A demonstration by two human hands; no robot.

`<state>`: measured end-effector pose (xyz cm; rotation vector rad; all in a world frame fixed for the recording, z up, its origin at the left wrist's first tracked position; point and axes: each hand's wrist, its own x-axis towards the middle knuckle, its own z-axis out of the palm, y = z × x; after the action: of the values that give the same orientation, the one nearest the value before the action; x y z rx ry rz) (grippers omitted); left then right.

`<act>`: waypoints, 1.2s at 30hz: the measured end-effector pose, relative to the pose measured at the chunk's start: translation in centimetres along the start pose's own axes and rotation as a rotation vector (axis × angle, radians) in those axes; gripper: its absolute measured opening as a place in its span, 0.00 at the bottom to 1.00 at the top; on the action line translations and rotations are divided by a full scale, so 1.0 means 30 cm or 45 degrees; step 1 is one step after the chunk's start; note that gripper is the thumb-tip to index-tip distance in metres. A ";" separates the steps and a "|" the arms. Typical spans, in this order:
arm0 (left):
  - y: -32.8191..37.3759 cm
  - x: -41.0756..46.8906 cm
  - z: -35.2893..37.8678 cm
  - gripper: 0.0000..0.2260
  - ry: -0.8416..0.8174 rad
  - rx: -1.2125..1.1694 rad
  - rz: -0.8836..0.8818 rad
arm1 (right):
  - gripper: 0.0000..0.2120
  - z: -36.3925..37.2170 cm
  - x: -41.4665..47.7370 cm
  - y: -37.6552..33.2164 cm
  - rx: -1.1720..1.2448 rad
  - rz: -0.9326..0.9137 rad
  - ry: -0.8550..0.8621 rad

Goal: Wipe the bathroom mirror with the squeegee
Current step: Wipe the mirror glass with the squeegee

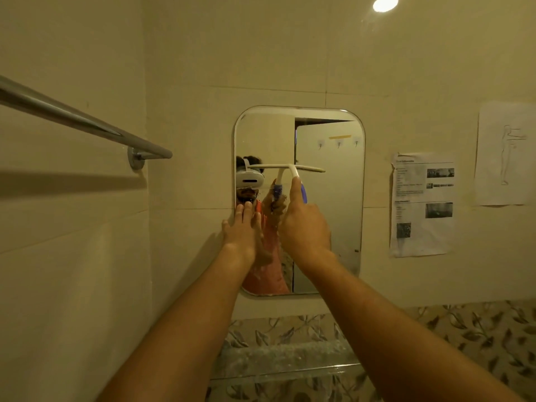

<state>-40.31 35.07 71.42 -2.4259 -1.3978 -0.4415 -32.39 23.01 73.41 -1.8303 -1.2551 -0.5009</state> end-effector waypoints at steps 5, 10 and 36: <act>0.009 0.002 -0.003 0.55 0.008 -0.021 -0.007 | 0.37 0.024 -0.050 0.027 0.034 0.030 -0.051; 0.002 0.000 -0.002 0.54 0.005 0.052 -0.006 | 0.36 0.026 -0.088 0.037 0.040 0.068 -0.130; 0.027 0.005 -0.017 0.55 -0.062 0.112 -0.029 | 0.36 -0.244 0.360 0.009 0.008 -0.128 0.142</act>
<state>-39.58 34.60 71.85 -2.3673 -1.4350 -0.3210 -26.68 23.10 85.16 -1.7161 -1.2754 -0.6453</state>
